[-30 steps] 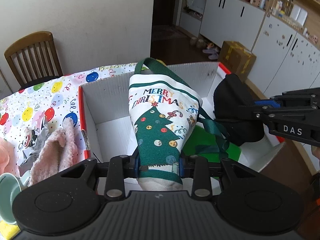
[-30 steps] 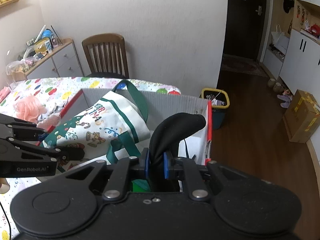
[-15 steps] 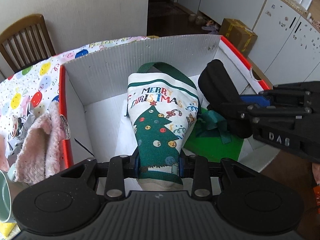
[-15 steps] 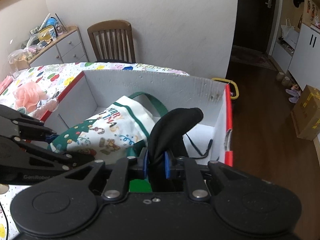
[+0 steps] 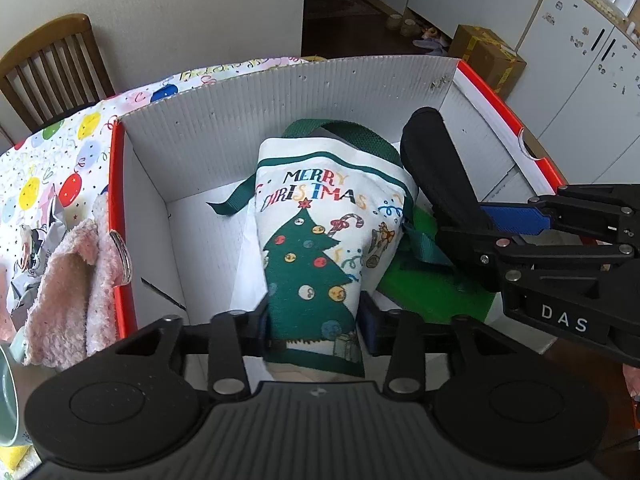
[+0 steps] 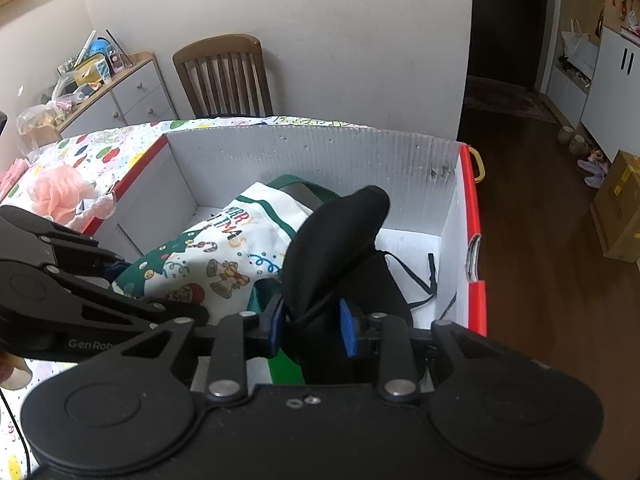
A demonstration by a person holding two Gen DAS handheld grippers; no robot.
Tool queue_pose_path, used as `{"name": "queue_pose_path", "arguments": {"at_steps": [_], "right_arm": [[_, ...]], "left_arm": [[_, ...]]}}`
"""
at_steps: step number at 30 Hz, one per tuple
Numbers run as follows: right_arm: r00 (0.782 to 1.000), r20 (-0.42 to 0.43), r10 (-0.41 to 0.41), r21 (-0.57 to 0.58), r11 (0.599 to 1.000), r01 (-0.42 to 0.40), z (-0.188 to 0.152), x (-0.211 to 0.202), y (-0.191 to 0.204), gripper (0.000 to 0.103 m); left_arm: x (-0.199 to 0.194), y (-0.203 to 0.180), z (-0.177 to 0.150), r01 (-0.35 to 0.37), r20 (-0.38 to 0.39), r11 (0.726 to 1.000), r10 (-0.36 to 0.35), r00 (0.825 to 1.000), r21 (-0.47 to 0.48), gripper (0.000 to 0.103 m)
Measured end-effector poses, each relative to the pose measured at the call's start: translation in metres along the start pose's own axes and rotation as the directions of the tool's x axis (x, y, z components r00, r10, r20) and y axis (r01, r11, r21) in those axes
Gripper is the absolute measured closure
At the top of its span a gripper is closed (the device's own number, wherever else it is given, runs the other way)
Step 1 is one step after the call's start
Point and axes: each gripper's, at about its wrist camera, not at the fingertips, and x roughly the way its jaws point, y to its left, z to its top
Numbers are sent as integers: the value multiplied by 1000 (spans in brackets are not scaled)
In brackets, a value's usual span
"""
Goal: Organize soft objects
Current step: 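Lower the mask with the right tool while the left tool lowers the bag, opening both into the box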
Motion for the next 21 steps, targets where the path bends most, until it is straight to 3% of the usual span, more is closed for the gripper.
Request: {"name": "queue_pose_path", "arguments": {"at_steps": [14,21], "right_arm": [[999,31,27,28,999,-28,3,-18,-1,57],[999,45,22,31,999,-23,3,-31,2,47]], "left_arm": [[-18,6,-9,24,77,999,-21,997,-35,37],[-34,6,-12,32,128,999,-27,991,-35,35]]}}
